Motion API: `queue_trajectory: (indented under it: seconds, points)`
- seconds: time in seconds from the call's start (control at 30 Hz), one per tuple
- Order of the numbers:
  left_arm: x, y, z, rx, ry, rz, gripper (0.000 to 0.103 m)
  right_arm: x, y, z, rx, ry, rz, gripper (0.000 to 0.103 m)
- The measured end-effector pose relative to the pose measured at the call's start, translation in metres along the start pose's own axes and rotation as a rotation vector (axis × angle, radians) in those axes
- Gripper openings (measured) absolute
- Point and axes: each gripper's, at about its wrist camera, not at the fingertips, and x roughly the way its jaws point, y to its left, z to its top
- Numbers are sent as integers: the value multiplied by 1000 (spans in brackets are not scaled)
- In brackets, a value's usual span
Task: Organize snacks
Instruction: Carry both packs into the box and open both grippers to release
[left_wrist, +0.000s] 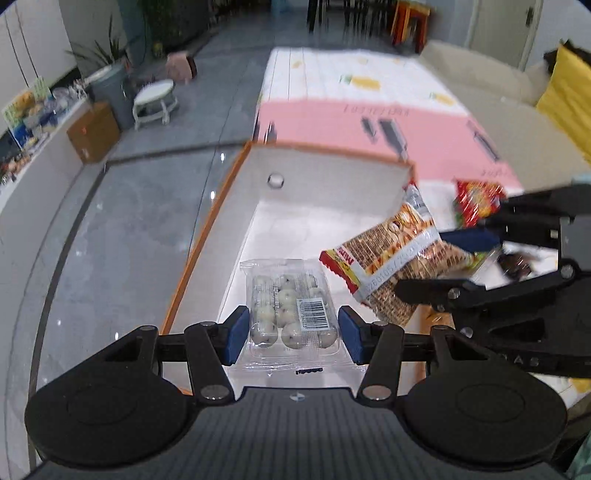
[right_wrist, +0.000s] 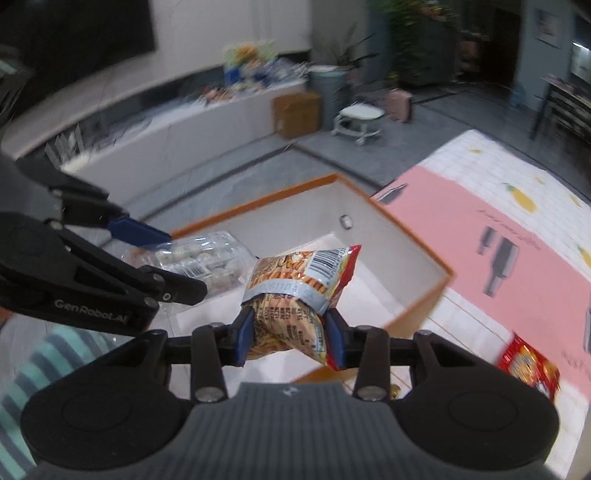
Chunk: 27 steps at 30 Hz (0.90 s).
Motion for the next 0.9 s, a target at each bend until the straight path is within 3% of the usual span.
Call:
queue_trajectory:
  seconds: [0.23, 0.4, 0.53, 0.9]
  points:
    - [40, 5, -10, 55, 127, -4, 60, 55, -5, 8, -115, 135, 29, 39]
    - [63, 0, -16, 106, 199, -1, 59, 83, -12, 5, -129, 202, 31, 39]
    - [74, -1, -18, 134, 234, 3, 56, 98, -9, 4, -153, 239, 31, 39]
    - [88, -1, -15, 147, 287, 1, 57, 122, -3, 9, -207, 305, 27, 40]
